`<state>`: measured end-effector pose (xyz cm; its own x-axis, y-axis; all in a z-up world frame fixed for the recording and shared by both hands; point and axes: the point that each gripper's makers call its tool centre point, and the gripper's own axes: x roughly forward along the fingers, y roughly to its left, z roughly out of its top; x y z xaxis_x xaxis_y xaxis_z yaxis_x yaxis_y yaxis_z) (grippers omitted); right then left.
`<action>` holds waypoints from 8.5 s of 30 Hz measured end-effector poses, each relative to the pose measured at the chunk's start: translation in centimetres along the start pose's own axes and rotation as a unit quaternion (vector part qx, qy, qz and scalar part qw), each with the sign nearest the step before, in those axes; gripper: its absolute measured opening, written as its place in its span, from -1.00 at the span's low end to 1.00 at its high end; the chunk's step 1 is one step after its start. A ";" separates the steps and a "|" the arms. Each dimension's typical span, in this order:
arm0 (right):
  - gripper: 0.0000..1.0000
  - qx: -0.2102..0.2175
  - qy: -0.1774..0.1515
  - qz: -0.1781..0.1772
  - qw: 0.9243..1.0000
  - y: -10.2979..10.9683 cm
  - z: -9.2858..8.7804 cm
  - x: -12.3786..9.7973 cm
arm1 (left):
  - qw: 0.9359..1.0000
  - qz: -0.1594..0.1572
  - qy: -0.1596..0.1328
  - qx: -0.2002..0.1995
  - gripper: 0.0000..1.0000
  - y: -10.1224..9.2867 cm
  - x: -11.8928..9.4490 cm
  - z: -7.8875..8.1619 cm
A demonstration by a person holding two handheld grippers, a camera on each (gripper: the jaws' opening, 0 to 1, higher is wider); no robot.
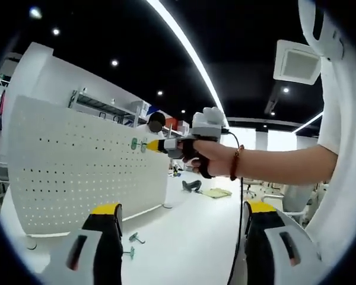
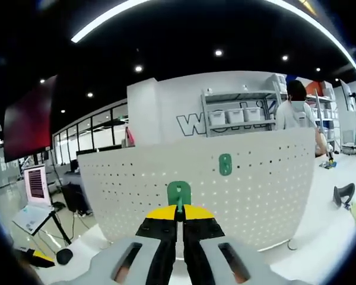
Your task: Insert the hook assembly into the mounting plate slot until the hook locks in place.
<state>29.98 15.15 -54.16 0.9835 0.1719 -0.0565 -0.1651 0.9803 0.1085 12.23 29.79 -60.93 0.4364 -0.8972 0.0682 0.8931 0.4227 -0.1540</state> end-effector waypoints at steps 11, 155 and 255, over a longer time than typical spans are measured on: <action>-0.99 0.005 -0.003 -0.008 1.000 -0.8 0.5 1.8 | 1.000 0.011 -0.009 -0.005 0.78 0.8 -0.4 0.0; -0.76 -0.052 0.023 -0.045 0.997 -4.9 -0.1 6.8 | 0.997 0.044 0.067 0.001 0.77 0.4 -1.1 -2.1; -0.69 0.053 0.102 0.083 0.990 -4.4 -15.3 -8.7 | 0.966 0.054 0.253 0.023 0.49 3.5 6.3 -9.4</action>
<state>21.00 10.87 -69.35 0.9060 0.3568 -0.2276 -0.3042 0.9229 0.2359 17.11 24.38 -70.29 0.4278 -0.7902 -0.4389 0.8545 0.5118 -0.0885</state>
